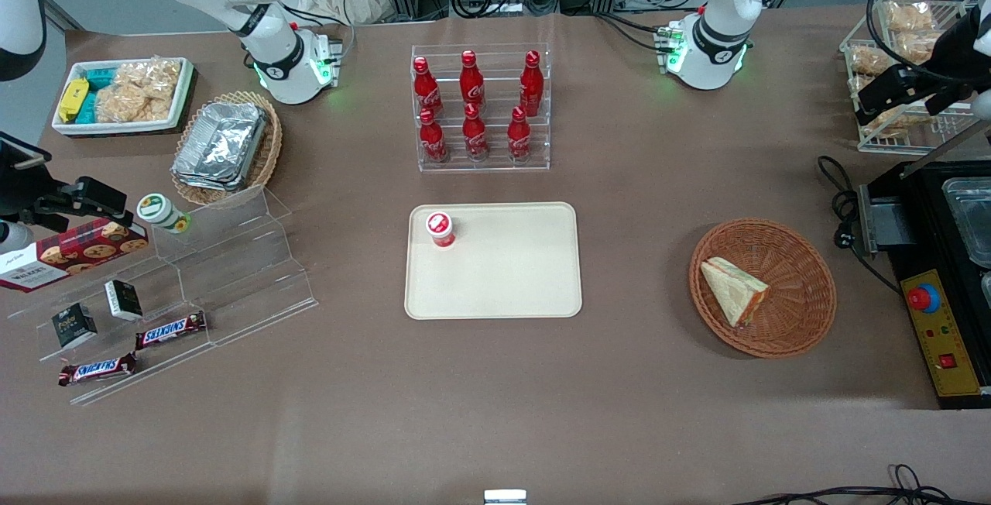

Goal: Place sandwich from basket to tray
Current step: 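Move the left gripper from rest down toward the sandwich in the wicker basket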

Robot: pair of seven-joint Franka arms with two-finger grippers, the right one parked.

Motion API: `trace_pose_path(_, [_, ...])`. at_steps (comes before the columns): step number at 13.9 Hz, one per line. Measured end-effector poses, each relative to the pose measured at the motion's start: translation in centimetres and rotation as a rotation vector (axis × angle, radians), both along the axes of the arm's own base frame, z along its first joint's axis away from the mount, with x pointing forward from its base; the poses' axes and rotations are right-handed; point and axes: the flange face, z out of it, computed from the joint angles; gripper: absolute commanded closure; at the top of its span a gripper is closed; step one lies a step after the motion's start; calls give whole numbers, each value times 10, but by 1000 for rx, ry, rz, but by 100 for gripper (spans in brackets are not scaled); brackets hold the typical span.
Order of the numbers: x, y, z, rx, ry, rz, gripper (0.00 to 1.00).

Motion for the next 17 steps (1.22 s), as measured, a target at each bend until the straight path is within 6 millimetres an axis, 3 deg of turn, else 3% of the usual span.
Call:
trace_pose_path(7, [1,3,3,1,-10,4,0])
trace_pose_path(11, [8,6,-6,0,2,10,0])
trace_pose_path(14, [31,6,-35,2,23,23,0])
trace_pose_path(17, [65,6,-82,5,49,50,0])
